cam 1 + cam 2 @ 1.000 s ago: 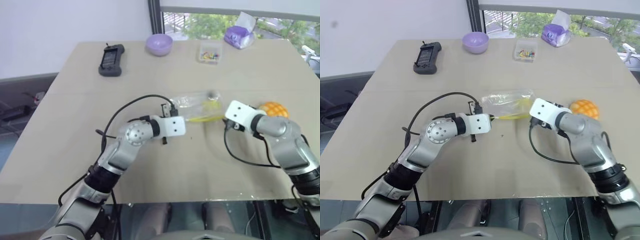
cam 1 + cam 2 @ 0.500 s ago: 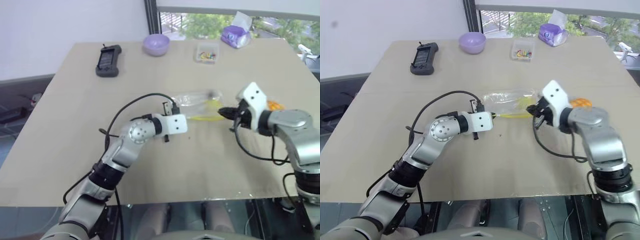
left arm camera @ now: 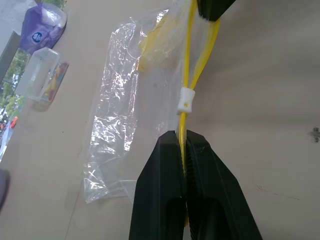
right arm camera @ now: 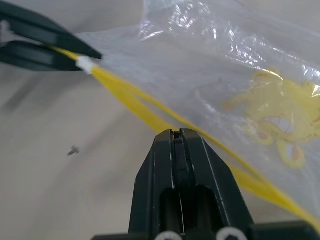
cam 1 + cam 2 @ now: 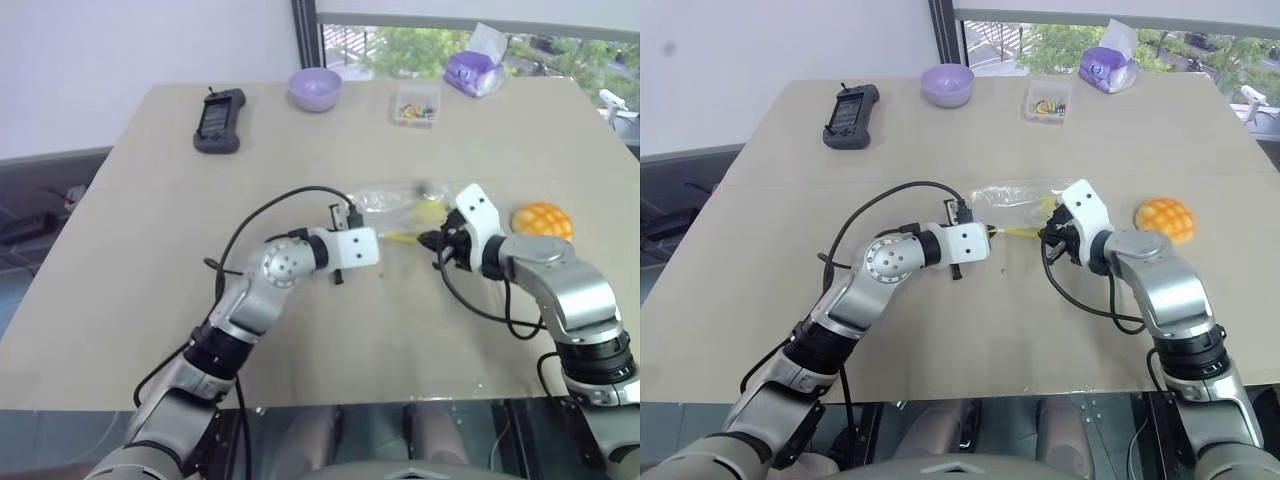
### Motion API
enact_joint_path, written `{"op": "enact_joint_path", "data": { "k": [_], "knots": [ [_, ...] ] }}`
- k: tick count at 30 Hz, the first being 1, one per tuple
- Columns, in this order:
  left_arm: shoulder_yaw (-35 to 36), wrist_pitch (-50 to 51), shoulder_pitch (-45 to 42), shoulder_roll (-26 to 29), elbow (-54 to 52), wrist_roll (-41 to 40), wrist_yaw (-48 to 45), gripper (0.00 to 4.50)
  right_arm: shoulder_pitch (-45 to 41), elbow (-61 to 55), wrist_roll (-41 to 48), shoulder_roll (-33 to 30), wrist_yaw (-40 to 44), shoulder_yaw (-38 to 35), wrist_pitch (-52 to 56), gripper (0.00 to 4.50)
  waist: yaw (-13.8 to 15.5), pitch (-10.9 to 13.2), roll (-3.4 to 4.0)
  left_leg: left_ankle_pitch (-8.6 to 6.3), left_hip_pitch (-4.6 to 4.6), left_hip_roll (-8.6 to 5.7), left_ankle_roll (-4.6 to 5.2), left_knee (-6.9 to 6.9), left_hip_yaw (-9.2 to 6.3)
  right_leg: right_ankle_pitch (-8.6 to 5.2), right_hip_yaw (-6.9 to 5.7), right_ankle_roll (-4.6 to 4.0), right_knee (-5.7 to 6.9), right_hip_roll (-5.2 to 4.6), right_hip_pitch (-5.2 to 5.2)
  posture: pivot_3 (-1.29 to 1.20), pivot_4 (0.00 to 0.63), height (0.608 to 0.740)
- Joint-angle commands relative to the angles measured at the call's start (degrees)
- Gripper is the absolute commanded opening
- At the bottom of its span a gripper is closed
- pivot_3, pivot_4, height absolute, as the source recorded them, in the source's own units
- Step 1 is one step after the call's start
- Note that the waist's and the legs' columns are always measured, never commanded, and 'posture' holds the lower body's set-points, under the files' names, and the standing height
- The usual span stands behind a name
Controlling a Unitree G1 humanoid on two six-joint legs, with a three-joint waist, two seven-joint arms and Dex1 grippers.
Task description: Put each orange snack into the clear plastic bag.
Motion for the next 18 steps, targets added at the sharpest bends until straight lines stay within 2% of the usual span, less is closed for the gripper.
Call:
{"op": "enact_joint_path", "data": {
  "k": [1, 4, 7, 8, 10, 11, 12, 13, 14, 18],
  "knots": [
    [0.3, -1.1, -1.1, -0.9, -1.0, -0.9, 0.2, 0.0, -3.0, 3.1, 0.9, 4.0, -4.9, -3.5, -1.0, 0.07, -0.1, 0.0, 0.0, 0.0, 0.0, 0.0, 0.0, 0.0, 0.0, 0.0, 0.0, 0.0, 0.0, 0.0, 0.0, 0.0, 0.15, 0.74],
    [0.2, -2.4, -1.7, -1.6, -0.3, -1.5, 0.0, 0.0, -4.6, 6.8, -0.2, 6.2, -7.6, -3.4, -4.2, 0.07, -0.1, 0.0, 0.0, 0.0, 0.0, 0.0, 0.0, 0.0, 0.0, 0.0, 0.02, 0.0, 0.02, 0.0, -0.02, 0.0, 0.15, 0.74],
    [0.4, -3.5, -2.7, -2.1, 0.8, -2.2, -0.2, 0.0, -4.4, 9.5, -6.1, 1.6, -5.8, 3.9, -14.1, 0.07, 0.1, 0.0, 0.0, 0.0, 0.0, 0.0, 0.0, 0.0, 0.0, 0.0, 0.01, 0.0, 0.01, -0.01, -0.03, 0.0, 0.15, 0.74],
    [0.5, -3.7, -3.0, -2.1, 1.2, -2.3, -0.2, 0.0, -4.3, 10.6, -8.7, -0.3, -5.6, 6.3, -18.6, 0.29, 0.0, 0.0, 0.0, 0.0, -0.01, -0.03, 0.0, 0.0, 0.02, 0.0, 0.01, 0.0, 0.0, -0.03, -0.03, 0.0, 0.15, 0.74],
    [0.6, -4.0, -3.5, -2.1, 1.9, -2.5, -0.3, 0.0, -4.4, 12.7, -11.4, -2.0, -5.7, 8.5, -24.6, 0.89, -0.1, 0.0, 0.0, 0.0, -0.01, -0.1, 0.0, 0.0, 0.05, 0.0, 0.02, 0.0, -0.01, -0.04, -0.03, 0.0, 0.15, 0.74],
    [0.7, -4.2, -3.8, -2.1, 2.2, -2.7, -0.3, 0.0, -4.6, 13.8, -12.6, -2.5, -6.0, 9.1, -27.2, 1.33, -0.1, 0.0, 0.0, 0.0, 0.0, -0.1, 0.0, 0.0, 0.06, 0.0, 0.02, 0.0, -0.01, -0.04, -0.03, 0.0, 0.15, 0.74],
    [0.8, -4.4, -4.0, -2.2, 2.5, -2.8, -0.2, 0.0, -4.8, 15.3, -15.2, -3.9, -6.5, 10.6, -31.5, 1.97, -0.2, 0.0, 0.0, 0.0, 0.0, -0.09, -0.01, 0.0, 0.05, 0.0, 0.02, 0.0, -0.01, -0.02, -0.04, 0.0, 0.15, 0.74],
    [0.9, -4.6, -4.2, -2.1, 2.8, -2.8, -0.1, 0.0, -5.0, 16.8, -17.7, -5.2, -6.8, 12.1, -35.8, 2.2, -0.3, 0.0, 0.0, 0.0, 0.0, -0.08, -0.01, -0.01, 0.06, 0.0, 0.02, 0.0, -0.01, -0.01, -0.04, 0.0, 0.15, 0.74],
    [1.0, -4.6, -4.4, -2.2, 3.1, -2.9, 0.1, 0.0, -5.0, 17.9, -19.5, -6.4, -6.3, 13.4, -39.3, 2.77, -0.4, 0.0, 0.0, 0.0, 0.0, -0.06, -0.01, -0.01, 0.06, 0.0, 0.03, 0.0, 0.0, -0.01, -0.05, 0.0, 0.15, 0.74],
    [1.3, -4.7, -4.9, -2.3, 3.7, -3.0, 0.6, 0.0, -4.7, 20.8, -22.7, -8.0, -5.4, 14.9, -47.3, 4.36, -1.1, 0.0, 0.0, 0.01, 0.0, -0.07, -0.01, -0.01, 0.08, 0.0, 0.03, 0.0, -0.01, -0.01, -0.05, 0.0, 0.15, 0.74]
  ]
}}
